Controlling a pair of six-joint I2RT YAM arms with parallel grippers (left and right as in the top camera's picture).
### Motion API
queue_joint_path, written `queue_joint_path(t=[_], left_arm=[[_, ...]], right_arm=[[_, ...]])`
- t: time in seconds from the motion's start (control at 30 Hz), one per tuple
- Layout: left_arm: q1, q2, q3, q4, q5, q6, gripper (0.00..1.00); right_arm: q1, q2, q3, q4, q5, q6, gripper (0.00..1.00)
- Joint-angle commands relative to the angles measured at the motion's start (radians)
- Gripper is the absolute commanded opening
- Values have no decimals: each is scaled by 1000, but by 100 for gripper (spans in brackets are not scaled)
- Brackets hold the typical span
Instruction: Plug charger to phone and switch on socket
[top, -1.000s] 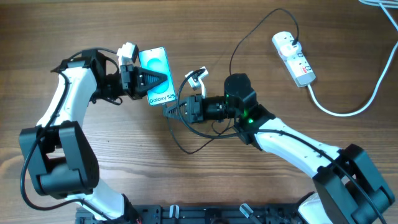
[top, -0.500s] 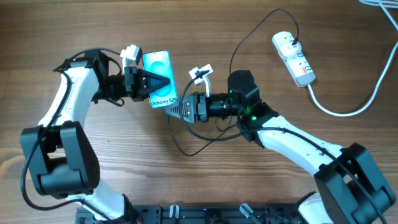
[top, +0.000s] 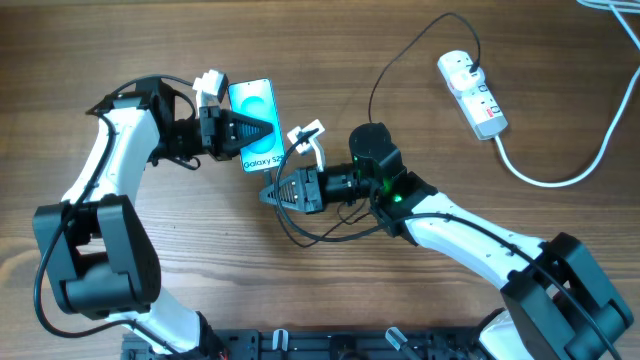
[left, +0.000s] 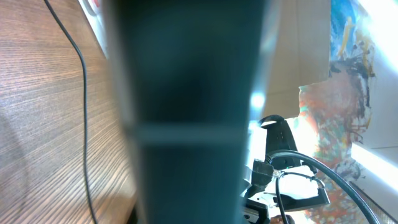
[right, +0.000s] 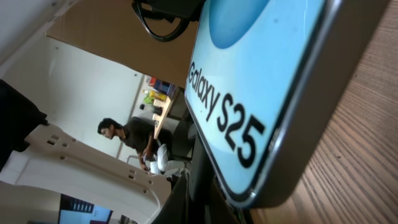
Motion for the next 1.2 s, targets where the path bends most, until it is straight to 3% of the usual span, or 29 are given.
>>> queue_joint_path(t=[0.0, 0.13, 0.17, 0.2, 0.23, 0.27, 0.3, 0.33, 0.4, 0.47, 0.57, 0.67, 0.87, 1.07, 1.13, 1.17], left_arm=[[-5, -15, -1, -6, 38, 19, 4], [-19, -15, 0, -5, 38, 19, 4], [-23, -15, -1, -5, 38, 19, 4], [-24, -15, 0, -5, 38, 19, 4], [-24, -15, -1, -5, 38, 19, 4], [-24, -15, 0, -5, 38, 19, 4], [-24, -15, -1, -5, 38, 19, 4], [-24, -15, -1, -6, 38, 19, 4], [-24, -15, 0, -6, 29, 18, 4], [-26, -15, -1, -20, -8, 19, 4], [-45, -15, -1, -27, -41, 19, 4], [-61, -15, -1, -27, -41, 19, 4], [-85, -15, -1, -19, -56, 19, 4], [-84, -15, -1, -8, -87, 19, 4], [-84, -15, -1, -7, -87, 19, 4], [-85, -15, -1, -4, -88, 19, 5]], right_arm=[[-5, 13, 15, 42, 80, 11, 4], [-30, 13, 15, 101, 106, 53, 4], [-38, 13, 15, 102, 109, 58, 22], [-44, 13, 15, 102, 110, 61, 50], [-50, 13, 15, 101, 109, 60, 86], [-58, 13, 15, 98, 105, 52, 99], [-64, 13, 15, 97, 100, 45, 100], [-70, 13, 15, 93, 98, 36, 99], [-82, 13, 15, 68, 98, 7, 88], [-92, 13, 15, 47, 98, -16, 67], [-95, 13, 15, 46, 99, -29, 57], [-95, 13, 15, 45, 98, -28, 35], [-95, 13, 15, 45, -11, -25, 35], [-95, 13, 15, 45, -97, -18, 17], [-95, 13, 15, 45, -96, -19, 5], [-95, 13, 15, 45, -92, -19, 4]])
